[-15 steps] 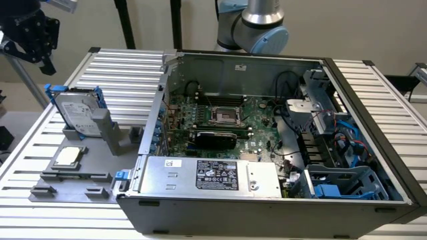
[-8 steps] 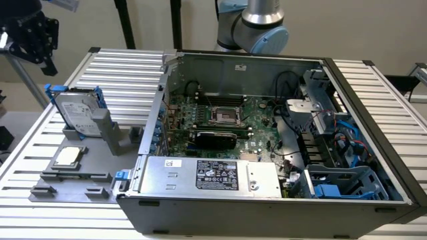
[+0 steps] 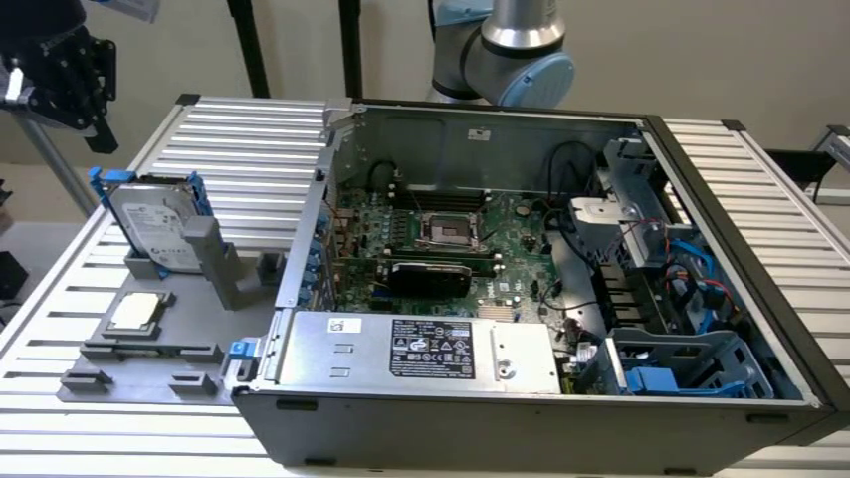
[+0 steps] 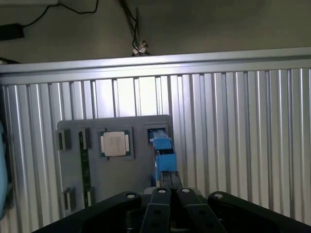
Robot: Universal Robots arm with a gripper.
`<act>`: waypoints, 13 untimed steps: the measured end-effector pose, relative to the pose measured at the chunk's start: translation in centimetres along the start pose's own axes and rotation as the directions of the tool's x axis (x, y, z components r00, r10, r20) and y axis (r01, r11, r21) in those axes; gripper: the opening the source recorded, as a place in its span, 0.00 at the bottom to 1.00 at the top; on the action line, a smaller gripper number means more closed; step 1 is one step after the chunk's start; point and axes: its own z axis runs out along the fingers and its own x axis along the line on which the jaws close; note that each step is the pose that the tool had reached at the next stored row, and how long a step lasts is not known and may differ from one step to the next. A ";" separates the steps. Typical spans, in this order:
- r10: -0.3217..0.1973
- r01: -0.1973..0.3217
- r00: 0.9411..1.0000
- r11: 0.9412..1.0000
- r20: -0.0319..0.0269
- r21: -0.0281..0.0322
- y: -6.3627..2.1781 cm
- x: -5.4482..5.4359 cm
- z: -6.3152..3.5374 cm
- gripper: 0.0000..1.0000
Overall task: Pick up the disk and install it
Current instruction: 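Pick up the disk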
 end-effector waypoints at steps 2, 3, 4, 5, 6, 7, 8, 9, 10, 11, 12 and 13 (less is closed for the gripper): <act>-0.001 0.001 1.000 1.000 0.000 0.000 0.00 0.0 0.01 0.11; -0.001 0.001 1.000 1.000 0.000 0.000 0.00 0.0 0.01 0.11; -0.001 0.001 1.000 1.000 0.000 0.000 0.00 0.0 0.01 0.11; -0.001 0.001 1.000 1.000 0.000 0.000 0.00 0.0 0.01 0.11; -0.001 0.001 1.000 1.000 0.000 0.000 0.00 0.0 0.01 0.11; -0.001 0.001 1.000 1.000 0.000 0.000 0.00 0.0 0.01 0.11; -0.001 0.001 1.000 1.000 0.000 0.000 0.00 0.0 0.01 0.12; -0.001 0.001 1.000 1.000 0.000 0.000 0.00 0.0 0.01 0.18; -0.001 0.001 1.000 1.000 0.000 0.000 0.00 0.0 0.01 0.24; -0.001 0.001 1.000 1.000 0.000 0.000 0.00 0.0 0.01 0.24; -0.001 0.001 1.000 1.000 0.000 0.000 0.00 0.0 0.01 0.30; -0.001 0.001 1.000 1.000 0.000 0.000 0.00 0.0 0.01 0.36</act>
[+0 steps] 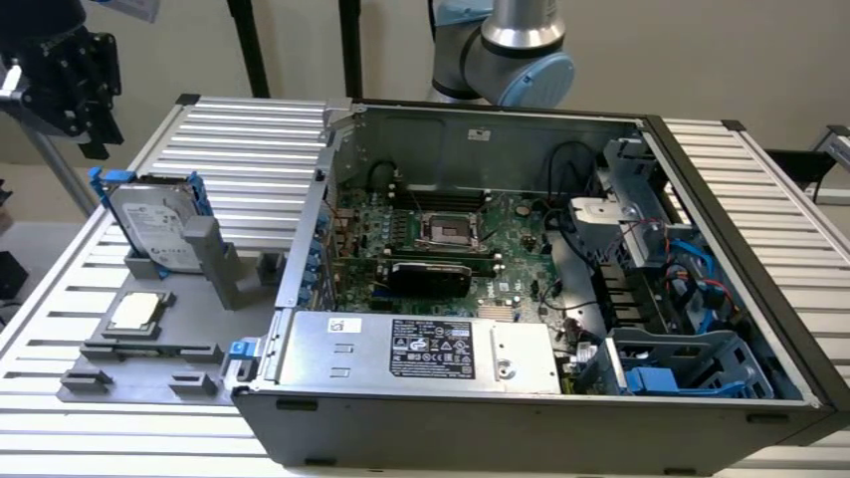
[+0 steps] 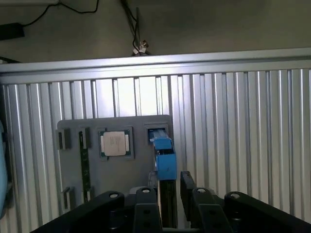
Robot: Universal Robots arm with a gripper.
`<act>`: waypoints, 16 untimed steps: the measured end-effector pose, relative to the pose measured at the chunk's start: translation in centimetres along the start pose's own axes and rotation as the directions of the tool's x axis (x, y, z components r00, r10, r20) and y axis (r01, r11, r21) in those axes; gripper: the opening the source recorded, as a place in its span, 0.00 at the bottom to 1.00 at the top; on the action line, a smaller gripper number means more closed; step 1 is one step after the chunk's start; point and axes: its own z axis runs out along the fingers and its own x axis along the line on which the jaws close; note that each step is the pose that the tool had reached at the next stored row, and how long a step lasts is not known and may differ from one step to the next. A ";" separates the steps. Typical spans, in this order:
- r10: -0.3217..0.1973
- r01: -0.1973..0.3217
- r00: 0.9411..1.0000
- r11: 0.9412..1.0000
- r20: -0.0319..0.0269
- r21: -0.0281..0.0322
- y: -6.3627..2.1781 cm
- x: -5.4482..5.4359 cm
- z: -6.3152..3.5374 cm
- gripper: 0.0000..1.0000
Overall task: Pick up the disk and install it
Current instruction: 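Pick up the disk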
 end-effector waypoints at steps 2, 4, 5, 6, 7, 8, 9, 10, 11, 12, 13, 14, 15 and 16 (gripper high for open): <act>0.000 0.000 1.000 1.000 0.000 0.000 0.00 0.0 0.00 0.42; 0.000 0.000 1.000 1.000 0.000 0.000 0.00 0.0 0.00 0.47; 0.000 0.000 1.000 1.000 0.000 0.000 0.00 0.0 0.04 0.54; 0.000 0.000 1.000 1.000 0.000 0.000 0.00 0.0 0.12 0.54; 0.000 0.000 1.000 1.000 0.000 0.000 0.00 0.0 0.25 0.54; 0.000 0.000 1.000 1.000 0.000 0.000 0.00 0.0 0.40 0.54; 0.000 0.000 1.000 1.000 0.000 0.000 0.00 -0.1 0.58 0.54; 0.000 0.000 1.000 1.000 0.000 0.000 0.00 -0.1 0.75 0.54; -0.001 0.001 1.000 1.000 0.000 0.001 -0.01 -0.2 0.93 0.54; -0.001 0.001 1.000 1.000 0.000 0.001 -0.01 -0.3 1.11 0.54; -0.001 0.001 1.000 1.000 0.000 0.001 0.00 -0.4 1.30 0.54; -0.002 0.002 1.000 1.000 0.000 0.001 0.01 -0.5 1.49 0.54; -0.002 0.002 1.000 1.000 0.000 0.001 0.01 -0.6 1.69 0.54; -0.003 0.003 1.000 1.000 0.000 0.002 0.02 -0.7 1.87 0.54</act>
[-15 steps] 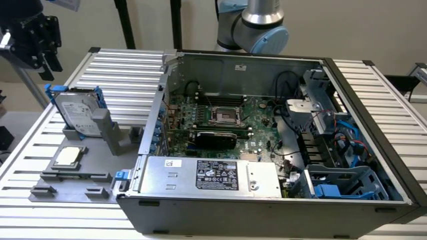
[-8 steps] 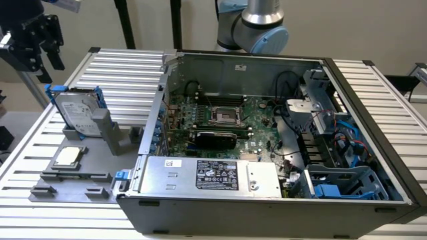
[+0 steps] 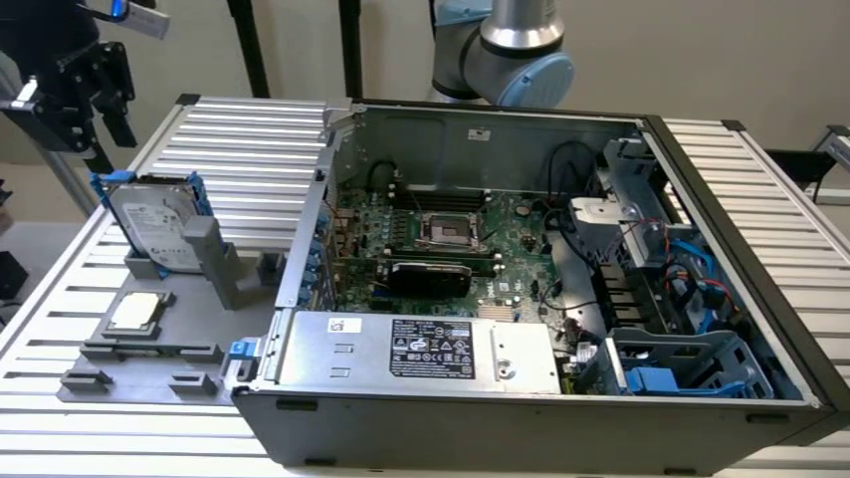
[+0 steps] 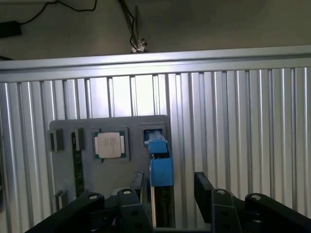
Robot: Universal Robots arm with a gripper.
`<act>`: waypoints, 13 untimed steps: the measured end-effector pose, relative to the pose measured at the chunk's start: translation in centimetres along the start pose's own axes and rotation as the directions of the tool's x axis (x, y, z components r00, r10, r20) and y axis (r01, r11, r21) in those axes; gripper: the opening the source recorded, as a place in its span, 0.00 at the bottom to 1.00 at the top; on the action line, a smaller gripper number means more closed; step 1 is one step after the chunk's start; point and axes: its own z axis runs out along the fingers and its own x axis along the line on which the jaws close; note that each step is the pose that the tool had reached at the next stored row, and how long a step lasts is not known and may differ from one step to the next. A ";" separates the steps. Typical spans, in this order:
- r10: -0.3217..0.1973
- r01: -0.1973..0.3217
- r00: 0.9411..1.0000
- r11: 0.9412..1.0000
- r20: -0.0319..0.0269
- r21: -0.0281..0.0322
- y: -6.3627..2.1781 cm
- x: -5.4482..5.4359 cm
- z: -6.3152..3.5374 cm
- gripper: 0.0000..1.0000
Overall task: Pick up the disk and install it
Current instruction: 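Pick up the disk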
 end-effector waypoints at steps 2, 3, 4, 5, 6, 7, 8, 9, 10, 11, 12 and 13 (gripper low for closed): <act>-0.001 0.001 1.000 1.000 0.000 0.000 0.00 -0.1 0.36 0.54; -0.001 0.001 1.000 1.000 0.000 0.000 -0.01 -0.1 0.54 0.54; -0.001 0.001 1.000 1.000 0.000 0.000 -0.01 -0.2 0.72 0.54; -0.002 0.002 1.000 1.000 0.000 0.000 -0.01 -0.2 0.90 0.54; -0.002 0.002 1.000 1.000 0.000 0.000 -0.01 -0.2 1.08 0.54; -0.002 0.002 1.000 1.000 0.000 0.000 -0.01 -0.2 1.26 0.54; -0.002 0.002 1.000 1.000 0.000 0.000 -0.02 -0.2 1.41 0.54; -0.002 0.002 1.000 1.000 -0.001 0.000 -0.02 -0.2 1.52 0.54; -0.002 0.002 1.000 1.000 -0.001 0.000 -0.02 -0.2 1.61 0.54; -0.002 0.002 1.000 1.000 -0.002 0.000 -0.02 -0.2 1.66 0.54; -0.001 0.001 1.000 1.000 -0.003 0.000 -0.02 -0.2 1.67 0.54; -0.002 0.002 1.000 1.000 -0.003 0.000 -0.02 -0.1 1.69 0.54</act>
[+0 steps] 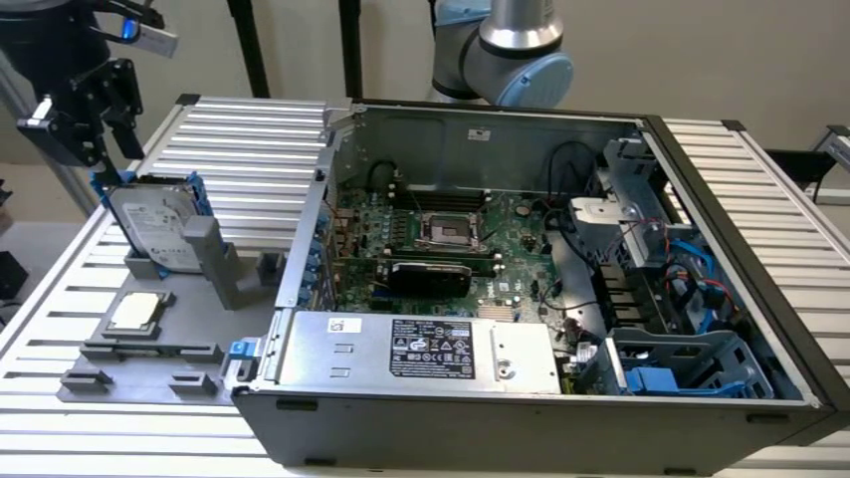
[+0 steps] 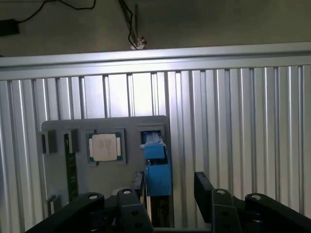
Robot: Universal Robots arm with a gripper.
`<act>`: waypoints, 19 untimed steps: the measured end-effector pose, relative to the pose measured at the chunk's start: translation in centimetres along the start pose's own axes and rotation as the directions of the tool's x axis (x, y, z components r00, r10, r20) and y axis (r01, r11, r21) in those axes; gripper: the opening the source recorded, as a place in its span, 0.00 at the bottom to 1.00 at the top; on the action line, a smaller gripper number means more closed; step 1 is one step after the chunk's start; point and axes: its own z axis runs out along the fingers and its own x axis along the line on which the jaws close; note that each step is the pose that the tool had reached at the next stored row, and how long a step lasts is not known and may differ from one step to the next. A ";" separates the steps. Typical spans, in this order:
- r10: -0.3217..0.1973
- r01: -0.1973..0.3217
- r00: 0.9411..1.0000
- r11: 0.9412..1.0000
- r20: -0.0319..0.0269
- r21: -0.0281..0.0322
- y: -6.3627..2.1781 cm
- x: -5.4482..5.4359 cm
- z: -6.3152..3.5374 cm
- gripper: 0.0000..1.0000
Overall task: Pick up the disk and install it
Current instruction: 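Pick up the disk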
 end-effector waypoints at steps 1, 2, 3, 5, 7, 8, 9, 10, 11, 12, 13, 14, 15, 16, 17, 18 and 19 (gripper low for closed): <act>0.000 0.000 1.000 1.000 0.000 0.000 0.00 0.1 0.02 0.54; 0.000 0.000 1.000 1.000 -0.001 0.000 -0.01 0.2 0.06 0.54; 0.000 0.000 1.000 1.000 -0.001 0.000 -0.03 0.2 0.21 0.54; 0.000 0.000 1.000 1.000 -0.001 0.000 -0.04 0.4 0.57 0.54; 0.000 0.000 1.000 1.000 -0.001 0.000 -0.05 0.5 0.93 0.54; 0.000 0.000 1.000 1.000 -0.001 0.000 -0.06 0.6 1.12 0.54; 0.000 0.000 1.000 1.000 -0.001 0.000 -0.06 0.6 1.30 0.54; 0.000 0.000 1.000 1.000 -0.001 0.000 -0.06 0.6 1.48 0.54; 0.000 0.000 1.000 1.000 -0.001 0.000 -0.07 0.6 1.66 0.54; 0.000 0.000 1.000 1.000 -0.001 0.000 -0.07 0.6 1.84 0.54; 0.000 0.000 1.000 1.000 -0.001 0.000 -0.06 0.6 2.02 0.54; 0.000 0.000 1.000 1.000 -0.001 0.000 -0.03 0.6 2.22 0.54; 0.000 0.000 1.000 1.000 -0.001 0.000 0.01 0.6 2.40 0.54; 0.000 0.000 1.000 1.000 -0.001 0.000 0.07 0.6 2.57 0.54; 0.000 0.000 1.000 1.000 -0.001 0.000 0.13 0.6 2.76 0.54; 0.000 0.000 1.000 1.000 -0.001 0.000 0.18 0.6 2.94 0.54; 0.000 0.000 1.000 1.000 -0.001 0.000 0.21 0.6 3.12 0.54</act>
